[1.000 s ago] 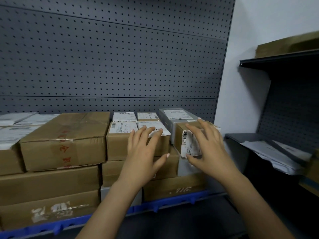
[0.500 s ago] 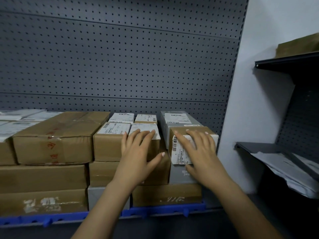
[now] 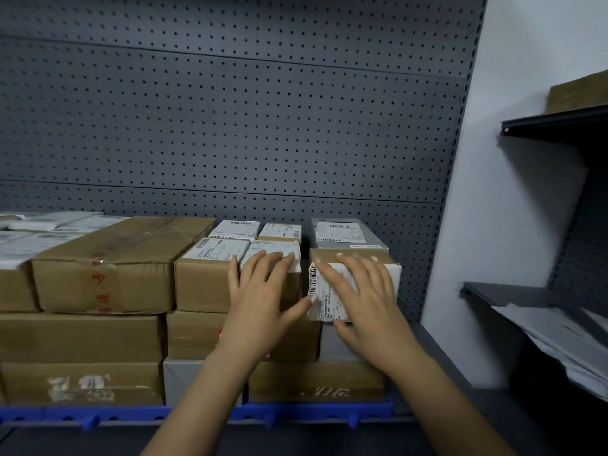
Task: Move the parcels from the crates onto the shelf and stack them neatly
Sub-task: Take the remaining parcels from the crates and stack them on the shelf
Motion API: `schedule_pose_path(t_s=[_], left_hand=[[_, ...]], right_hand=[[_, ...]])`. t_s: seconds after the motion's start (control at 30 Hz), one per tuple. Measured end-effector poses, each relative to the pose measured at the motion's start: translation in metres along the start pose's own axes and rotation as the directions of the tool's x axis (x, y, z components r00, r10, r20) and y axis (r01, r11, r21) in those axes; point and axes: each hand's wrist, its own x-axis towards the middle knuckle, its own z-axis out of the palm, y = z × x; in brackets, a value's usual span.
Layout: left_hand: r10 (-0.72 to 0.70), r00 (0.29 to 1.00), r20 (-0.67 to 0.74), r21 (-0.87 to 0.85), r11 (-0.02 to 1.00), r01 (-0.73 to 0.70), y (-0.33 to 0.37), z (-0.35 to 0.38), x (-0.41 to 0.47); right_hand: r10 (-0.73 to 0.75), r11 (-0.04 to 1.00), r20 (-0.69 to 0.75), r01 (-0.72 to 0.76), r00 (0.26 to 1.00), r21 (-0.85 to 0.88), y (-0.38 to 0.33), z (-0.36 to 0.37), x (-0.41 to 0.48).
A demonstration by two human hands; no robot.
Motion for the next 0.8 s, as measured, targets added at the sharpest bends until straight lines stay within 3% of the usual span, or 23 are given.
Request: schedule_pose_path(t_s=[0.33, 0.8], left_hand=[[0.064, 0.995, 0.082, 0.02, 0.998, -0.066, 0.002, 0.005, 0.012], [0.094, 0.995, 0.043, -0.004, 0.996, -0.094, -0.005, 0.011, 0.013]], right_hand=[[0.022, 1.0, 0.086, -0.02, 0.996, -0.023, 0.014, -0.006, 0.008], [0.027, 0.999, 0.12, -0.023, 0.992, -0.032, -0.001, -0.007, 0.017]])
